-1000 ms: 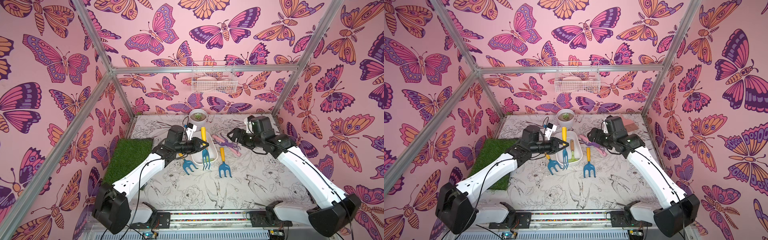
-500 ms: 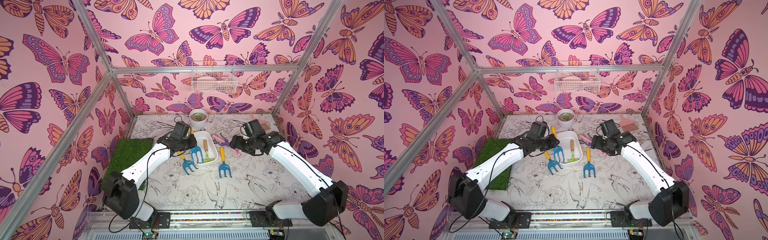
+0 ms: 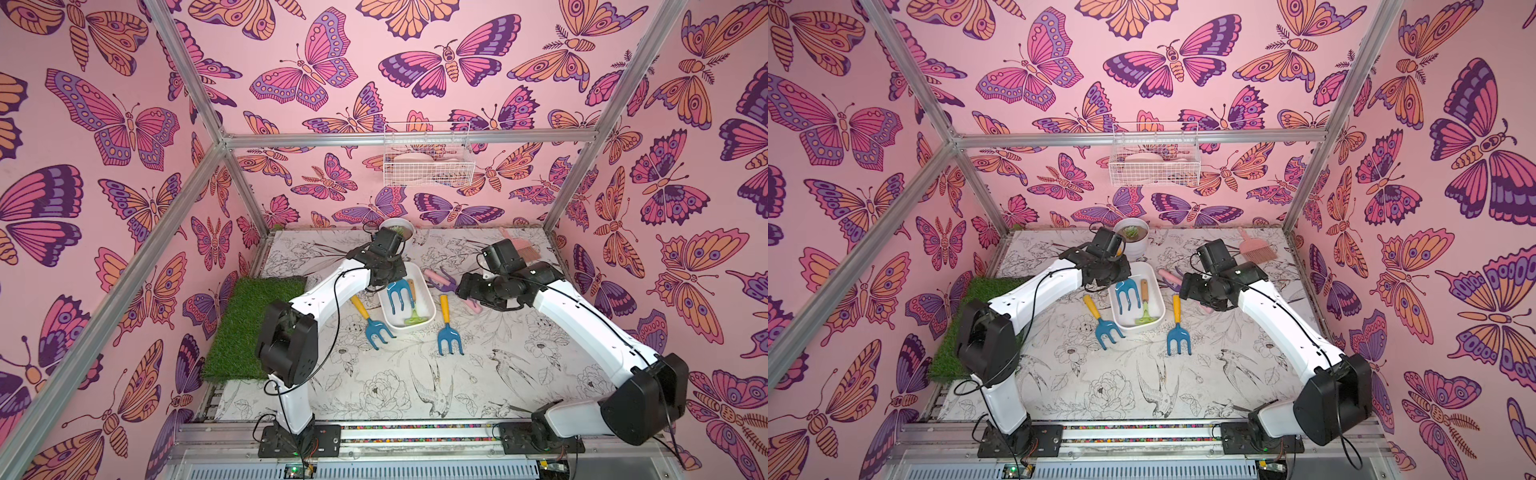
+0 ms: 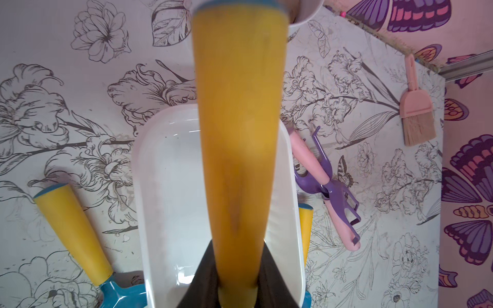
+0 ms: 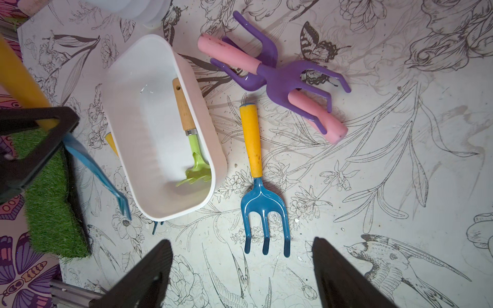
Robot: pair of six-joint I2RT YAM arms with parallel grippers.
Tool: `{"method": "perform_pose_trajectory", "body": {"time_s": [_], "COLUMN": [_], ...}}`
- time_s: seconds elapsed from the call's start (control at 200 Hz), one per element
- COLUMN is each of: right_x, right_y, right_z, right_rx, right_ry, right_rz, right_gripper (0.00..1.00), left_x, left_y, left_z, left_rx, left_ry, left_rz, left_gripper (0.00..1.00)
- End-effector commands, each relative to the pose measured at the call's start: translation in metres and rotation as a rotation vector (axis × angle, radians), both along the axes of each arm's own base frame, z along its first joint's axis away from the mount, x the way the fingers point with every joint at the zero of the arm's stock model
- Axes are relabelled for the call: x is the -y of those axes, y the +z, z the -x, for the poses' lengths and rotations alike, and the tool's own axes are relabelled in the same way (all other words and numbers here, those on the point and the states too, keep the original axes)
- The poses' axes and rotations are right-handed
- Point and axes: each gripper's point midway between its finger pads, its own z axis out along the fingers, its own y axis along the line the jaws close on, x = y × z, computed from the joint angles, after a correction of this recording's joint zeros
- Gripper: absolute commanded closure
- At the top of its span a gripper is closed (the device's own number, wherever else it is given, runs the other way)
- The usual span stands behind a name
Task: Put the rake into the storage box
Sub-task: Place the rake in the storage box.
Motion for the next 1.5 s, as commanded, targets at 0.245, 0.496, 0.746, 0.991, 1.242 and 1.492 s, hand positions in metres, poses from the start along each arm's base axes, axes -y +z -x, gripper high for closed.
{"method": "perform_pose_trajectory", "body": {"time_s": [0.245,0.496,0.746,0.991,1.242,1.492], "right_x": [0.001,0.002,0.006,0.009,0.011,0.011], "right_y": [-0.014,-0.020,-0.022,-0.021,-0.024,-0.029], "right_z": [0.007,0.011,0.014,0.012,0.013,0.010], "right_rx": [-0.046,-0.062,-0.065,-0.067,-0.067,-0.077], "right_ry": [0.025,0.028,0.030,0.032,0.038,0.040], "right_rz": [0.009,0.017,0.029,0.032,0.039,0.052], "right_gripper": [0.14,0.14,0.14,0.13,0.12,0.14], "left_x": [-0.007,-0.007,-0.008,-0.008,-0.003,0.006], "left_y": [-0.051,-0.069,-0.087,-0.107,-0.098,-0.051], "left_z": [0.003,0.005,0.005,0.009,0.003,0.000], "left_rx": [-0.115,-0.164,-0.202,-0.251,-0.219,-0.116], "left_ry": [0.051,0.075,0.089,0.092,0.056,0.007], "left_rz": [-0.124,-0.132,-0.152,-0.166,-0.167,-0.142], "left_gripper": [1.00,1.00,0.98,0.93,0.62,0.60]}}
